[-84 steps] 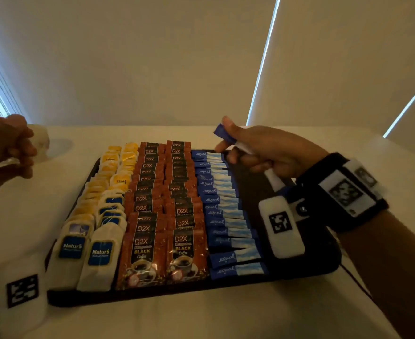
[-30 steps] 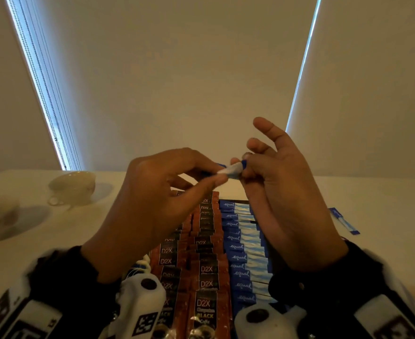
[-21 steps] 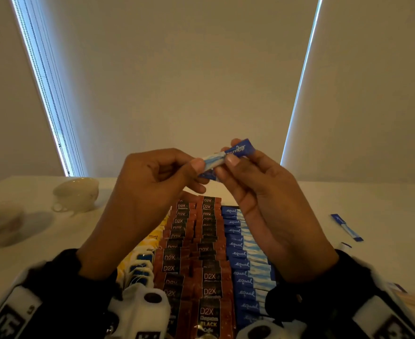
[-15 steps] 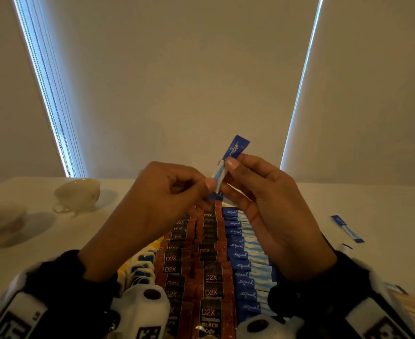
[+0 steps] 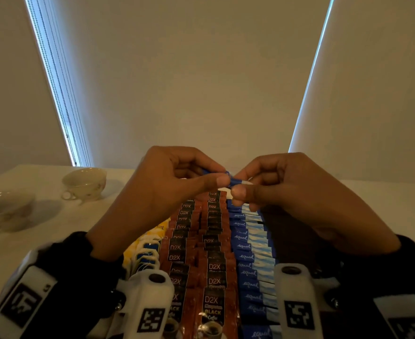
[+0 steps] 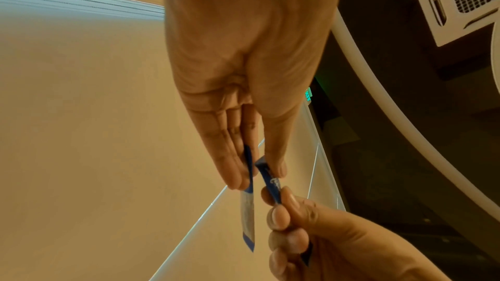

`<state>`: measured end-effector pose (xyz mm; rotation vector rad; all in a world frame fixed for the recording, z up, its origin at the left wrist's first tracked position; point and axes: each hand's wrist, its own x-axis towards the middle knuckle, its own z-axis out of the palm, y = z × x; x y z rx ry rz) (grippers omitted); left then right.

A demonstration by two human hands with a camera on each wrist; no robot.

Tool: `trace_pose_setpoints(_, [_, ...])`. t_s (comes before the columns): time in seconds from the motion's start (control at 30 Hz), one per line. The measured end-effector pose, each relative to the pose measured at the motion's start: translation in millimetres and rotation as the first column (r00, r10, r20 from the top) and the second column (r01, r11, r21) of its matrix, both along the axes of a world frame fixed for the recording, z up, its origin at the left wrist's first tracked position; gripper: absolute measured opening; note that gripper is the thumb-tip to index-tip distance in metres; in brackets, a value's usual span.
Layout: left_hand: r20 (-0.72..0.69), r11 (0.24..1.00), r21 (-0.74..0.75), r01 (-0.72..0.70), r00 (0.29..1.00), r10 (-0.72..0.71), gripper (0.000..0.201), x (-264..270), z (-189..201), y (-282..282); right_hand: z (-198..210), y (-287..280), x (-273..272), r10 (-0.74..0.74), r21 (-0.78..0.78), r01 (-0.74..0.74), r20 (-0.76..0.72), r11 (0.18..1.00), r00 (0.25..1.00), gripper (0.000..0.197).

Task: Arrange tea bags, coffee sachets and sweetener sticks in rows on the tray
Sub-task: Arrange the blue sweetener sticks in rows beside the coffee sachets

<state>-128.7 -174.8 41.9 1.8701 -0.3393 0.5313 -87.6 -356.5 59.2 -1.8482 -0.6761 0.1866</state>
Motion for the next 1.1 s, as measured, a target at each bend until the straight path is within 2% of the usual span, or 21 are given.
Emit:
trace_pose_setpoints(0.1, [0.002, 0.999, -0.006, 0.032, 0.999, -0.032, 0.019, -1, -2, -3, 0, 0, -4, 0.035, -0.023, -0.036, -0.039, 0.999, 0.999, 0.007])
trace_pose_setpoints(0.17, [0.024, 1.0, -0.017, 0.021, 1.0, -0.02, 0.01, 1, -2, -4, 0, 0, -4, 0.003, -0.018, -0.003, -0.04, 1.0, 0.999, 0.01])
trace_pose_setpoints(0.23, [0.045, 0.999, -0.04, -0.008, 0.999, 0.009, 0.009, 2, -3, -2, 1, -1, -2, -0.056, 0.037, 0.058, -0.06, 0.998, 0.997, 0.009])
trace_pose_setpoints(0.4, [0.105, 0.986, -0.164, -0.005, 0.994, 0.023, 0.014, 1, -1, 3, 3, -8, 7, -0.124, 0.232, 0.161, -0.163, 0.959, 0.979, 0.026])
trace_pose_setpoints(0.5, [0.111, 0.992, -0.126, 0.0, 0.994, 0.014, 0.015, 0, -1, 1, 1, -5, 8, -0.097, 0.325, 0.175, -0.24, 0.929, 0.966, 0.022])
trace_pose_setpoints(0.63, [0.075, 0.994, -0.109, 0.007, 0.997, 0.001, 0.016, 0, -1, 1, -1, -1, 9, -0.124, 0.393, 0.213, -0.24, 0.894, 0.963, 0.01])
trace_pose_setpoints(0.8, [0.022, 0.987, -0.161, 0.01, 1.0, -0.007, 0.023, 1, -1, -2, -3, 2, 10, -0.158, 0.445, 0.253, -0.24, 0.859, 0.958, 0.007])
trace_pose_setpoints(0.97, [-0.031, 0.979, -0.191, -0.074, 0.997, 0.069, 0.045, 2, -1, -3, -6, 6, 10, -0.154, 0.483, 0.259, -0.247, 0.836, 0.957, 0.008])
trace_pose_setpoints(1.1, [-0.061, 0.98, -0.176, -0.087, 0.995, 0.078, 0.019, 5, -2, 1, -6, 8, 9, -0.136, 0.491, 0.246, -0.249, 0.836, 0.959, 0.012])
